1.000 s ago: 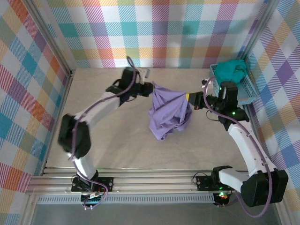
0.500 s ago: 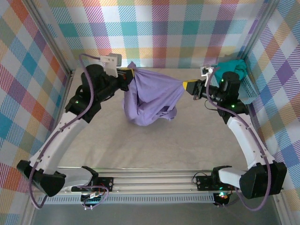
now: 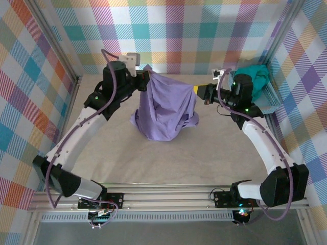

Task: Fold the inside-out t-shirt

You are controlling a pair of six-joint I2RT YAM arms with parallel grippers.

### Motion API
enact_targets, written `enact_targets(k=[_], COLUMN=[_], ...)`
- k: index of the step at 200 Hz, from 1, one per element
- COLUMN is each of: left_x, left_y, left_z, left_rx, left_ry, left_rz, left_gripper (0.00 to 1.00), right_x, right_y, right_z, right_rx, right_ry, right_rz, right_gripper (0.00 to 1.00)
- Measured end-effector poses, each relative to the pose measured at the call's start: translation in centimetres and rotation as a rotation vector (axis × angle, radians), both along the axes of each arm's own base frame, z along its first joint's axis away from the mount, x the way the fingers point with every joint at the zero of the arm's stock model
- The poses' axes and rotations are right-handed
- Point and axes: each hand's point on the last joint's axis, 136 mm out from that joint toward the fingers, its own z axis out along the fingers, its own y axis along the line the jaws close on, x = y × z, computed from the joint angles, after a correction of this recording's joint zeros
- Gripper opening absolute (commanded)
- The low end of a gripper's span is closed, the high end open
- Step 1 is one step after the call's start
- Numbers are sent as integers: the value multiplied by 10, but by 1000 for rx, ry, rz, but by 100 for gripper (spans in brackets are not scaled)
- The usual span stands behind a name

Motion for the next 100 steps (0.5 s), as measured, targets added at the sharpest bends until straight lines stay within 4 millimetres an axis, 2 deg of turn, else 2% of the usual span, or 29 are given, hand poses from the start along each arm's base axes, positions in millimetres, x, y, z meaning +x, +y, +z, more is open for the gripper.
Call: enact_targets(k=[25,46,63,75,87,96,100], left_x=[-46,-86,-123,-149,-172,-185,-191], left_y=[4,-17,-53,-78,-99,-112,-117], left_z=[-4,-25,-58,-89,-122,-146,-156], left_rx=[-79,-108,-82,-37,21,65,86], left_ry=[-29,-21,17,67,122,167,186], left_rz=[-64,-172,-319,-427,-525,-585,-609], left_gripper=[0,0,0,0,0,0,3], right_x=[-1,-4,-4,-5,-5,-6,-6], right_y=[-17,-28,-29,-29,-29,-30,-30], right_z=[7,21,32,29,16,-4,-14], right_rx=[-72,-102,-102,-105,-112,-123,-128], right_ry=[-62,-121,-143,-131,-90,-41,-20], right_rz=[-102,-152,-157,-156,-155,-156,-156], right_gripper=[0,0,0,0,0,0,0])
